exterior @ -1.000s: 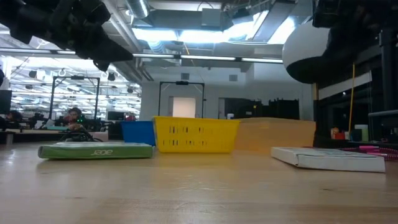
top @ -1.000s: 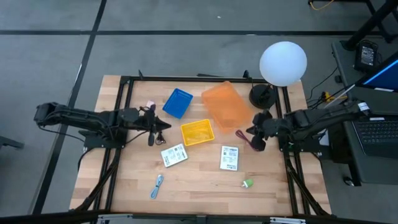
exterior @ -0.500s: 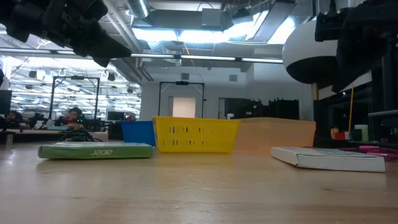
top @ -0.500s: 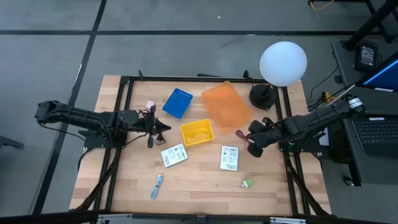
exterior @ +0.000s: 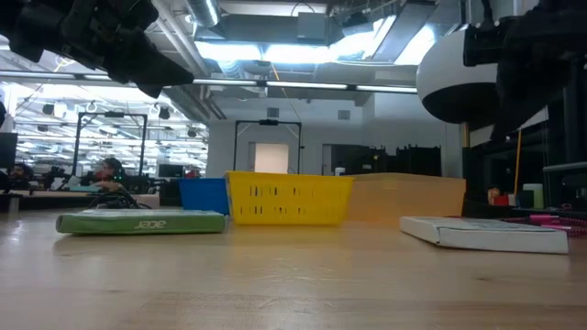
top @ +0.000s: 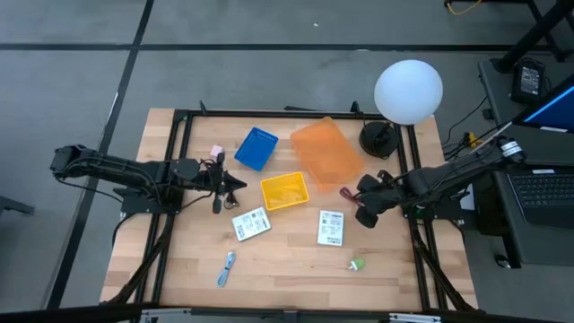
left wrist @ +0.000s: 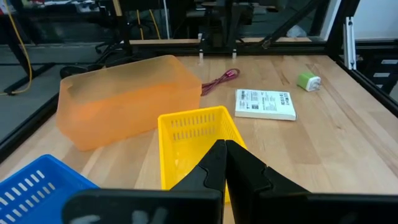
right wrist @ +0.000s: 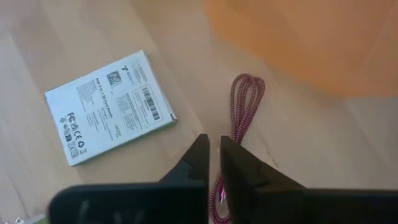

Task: Pick and place items into bin
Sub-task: Put the red USB cable into the yellow bin

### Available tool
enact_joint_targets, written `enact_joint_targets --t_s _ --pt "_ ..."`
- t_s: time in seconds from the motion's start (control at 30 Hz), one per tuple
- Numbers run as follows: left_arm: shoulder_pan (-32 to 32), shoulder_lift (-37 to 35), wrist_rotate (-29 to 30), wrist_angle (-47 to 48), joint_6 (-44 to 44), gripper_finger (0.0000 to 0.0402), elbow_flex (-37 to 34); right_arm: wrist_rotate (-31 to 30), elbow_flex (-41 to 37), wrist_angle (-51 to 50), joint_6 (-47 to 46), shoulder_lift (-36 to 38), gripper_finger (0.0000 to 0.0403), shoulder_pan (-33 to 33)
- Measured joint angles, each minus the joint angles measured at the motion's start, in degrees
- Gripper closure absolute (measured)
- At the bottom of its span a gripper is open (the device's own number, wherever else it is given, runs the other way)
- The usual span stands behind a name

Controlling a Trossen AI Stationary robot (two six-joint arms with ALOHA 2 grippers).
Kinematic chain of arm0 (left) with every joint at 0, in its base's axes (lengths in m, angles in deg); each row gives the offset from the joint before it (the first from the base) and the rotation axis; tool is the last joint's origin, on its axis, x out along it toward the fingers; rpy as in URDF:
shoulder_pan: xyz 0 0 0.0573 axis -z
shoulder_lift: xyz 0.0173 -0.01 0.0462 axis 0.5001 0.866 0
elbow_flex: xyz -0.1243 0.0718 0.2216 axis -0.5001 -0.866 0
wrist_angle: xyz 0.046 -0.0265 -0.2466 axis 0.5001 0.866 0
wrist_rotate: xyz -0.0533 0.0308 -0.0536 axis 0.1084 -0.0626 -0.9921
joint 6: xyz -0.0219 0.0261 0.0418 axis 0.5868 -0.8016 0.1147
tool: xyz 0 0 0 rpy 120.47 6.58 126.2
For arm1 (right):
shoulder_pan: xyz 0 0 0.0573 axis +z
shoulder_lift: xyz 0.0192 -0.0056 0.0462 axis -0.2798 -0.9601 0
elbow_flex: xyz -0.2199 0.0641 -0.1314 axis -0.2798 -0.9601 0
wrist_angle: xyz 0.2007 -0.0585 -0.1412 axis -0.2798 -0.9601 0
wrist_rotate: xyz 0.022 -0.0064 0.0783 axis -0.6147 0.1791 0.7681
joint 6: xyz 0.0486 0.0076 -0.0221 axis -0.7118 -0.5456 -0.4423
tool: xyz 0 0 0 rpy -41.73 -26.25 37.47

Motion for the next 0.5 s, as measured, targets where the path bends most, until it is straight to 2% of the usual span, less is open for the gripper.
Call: enact_joint_targets --t_s 0.27,0.5 --pt "0.0 0.0 0.0 0.0 1.0 0.0398 0.0 0.0 -3.4 1.5 -0.1 -3.4 0.0287 0.0" --pt "0.0 0.0 0.0 0.0 1.0 0.0398 0.0 0.0 -6.7 5.6 -1.6 -6.2 0.0235 -0.1"
